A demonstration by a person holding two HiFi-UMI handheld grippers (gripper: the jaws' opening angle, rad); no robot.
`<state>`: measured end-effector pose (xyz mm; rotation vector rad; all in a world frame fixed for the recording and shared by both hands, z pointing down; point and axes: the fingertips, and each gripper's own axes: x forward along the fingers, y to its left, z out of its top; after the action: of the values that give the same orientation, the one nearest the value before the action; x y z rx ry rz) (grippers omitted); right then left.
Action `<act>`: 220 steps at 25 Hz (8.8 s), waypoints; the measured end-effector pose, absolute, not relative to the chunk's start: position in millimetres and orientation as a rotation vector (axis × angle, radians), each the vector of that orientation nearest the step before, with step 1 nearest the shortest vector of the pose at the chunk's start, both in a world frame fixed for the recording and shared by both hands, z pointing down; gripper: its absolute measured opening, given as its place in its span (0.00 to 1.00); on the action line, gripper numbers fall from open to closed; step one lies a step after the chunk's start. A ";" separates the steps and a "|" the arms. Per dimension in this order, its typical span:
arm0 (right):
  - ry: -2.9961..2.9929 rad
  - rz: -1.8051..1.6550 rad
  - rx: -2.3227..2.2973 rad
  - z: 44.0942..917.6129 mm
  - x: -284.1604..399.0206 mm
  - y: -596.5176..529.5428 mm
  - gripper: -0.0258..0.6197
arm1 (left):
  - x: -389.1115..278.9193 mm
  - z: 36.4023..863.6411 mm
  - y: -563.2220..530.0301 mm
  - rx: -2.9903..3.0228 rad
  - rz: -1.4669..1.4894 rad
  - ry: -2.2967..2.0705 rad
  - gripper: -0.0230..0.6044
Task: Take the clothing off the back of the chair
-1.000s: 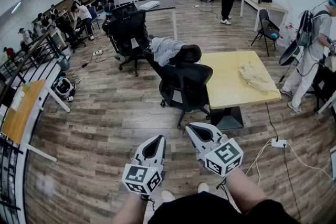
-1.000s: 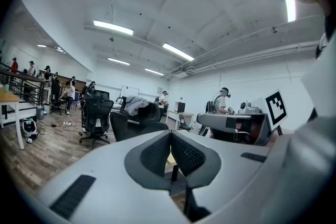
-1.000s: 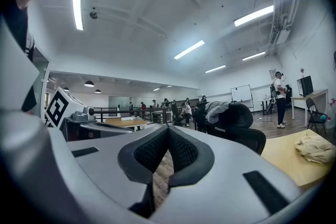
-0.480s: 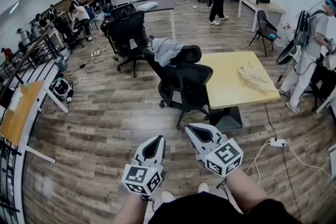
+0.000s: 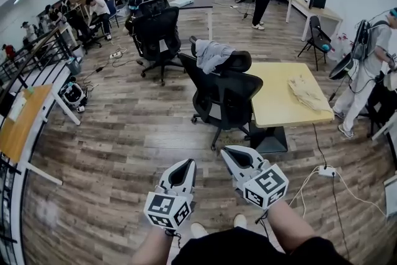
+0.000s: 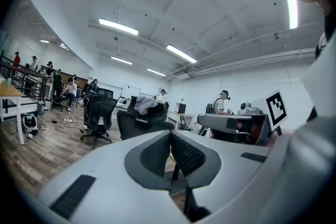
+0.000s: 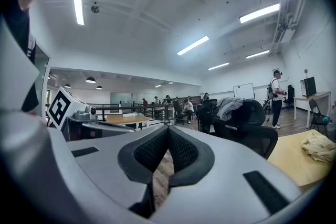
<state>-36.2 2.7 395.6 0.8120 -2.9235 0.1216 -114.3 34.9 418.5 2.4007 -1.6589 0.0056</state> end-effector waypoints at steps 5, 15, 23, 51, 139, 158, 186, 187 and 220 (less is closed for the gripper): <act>-2.923 0.141 0.813 398.5 -73.2 6.6 0.06 | -152.3 421.1 41.9 2.389 0.010 -1.665 0.07; -2.928 0.154 0.792 405.3 -131.1 14.8 0.06 | -211.9 429.5 50.1 2.362 0.005 -1.691 0.07; -2.938 0.178 0.790 408.9 -136.9 -12.7 0.06 | -220.9 432.0 29.3 2.345 0.017 -1.711 0.06; -2.962 0.226 0.817 414.2 -17.8 -251.1 0.06 | -121.8 418.5 -212.0 2.366 0.064 -1.800 0.07; -2.928 0.294 0.968 430.5 76.3 -350.2 0.06 | -102.9 406.8 -388.9 2.305 0.251 -1.956 0.14; -3.007 0.383 0.689 448.3 -4.2 -297.2 0.06 | -165.1 421.8 -269.6 2.141 0.294 -2.085 0.13; -2.880 0.322 0.932 448.3 -106.1 -114.2 0.06 | -294.9 463.3 -72.8 2.143 0.150 -1.890 0.13; -2.873 0.325 0.946 448.9 -107.2 -107.9 0.06 | -296.0 463.9 -66.7 2.148 0.147 -1.882 0.13; -2.733 0.343 1.312 450.2 -8.2 -45.1 0.06 | -150.7 451.5 -36.0 2.491 0.174 -1.460 0.13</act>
<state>-8.2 -45.1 450.2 1.3118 -2.7327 0.3427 -150.7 -36.0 451.5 2.4912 -1.4600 0.1744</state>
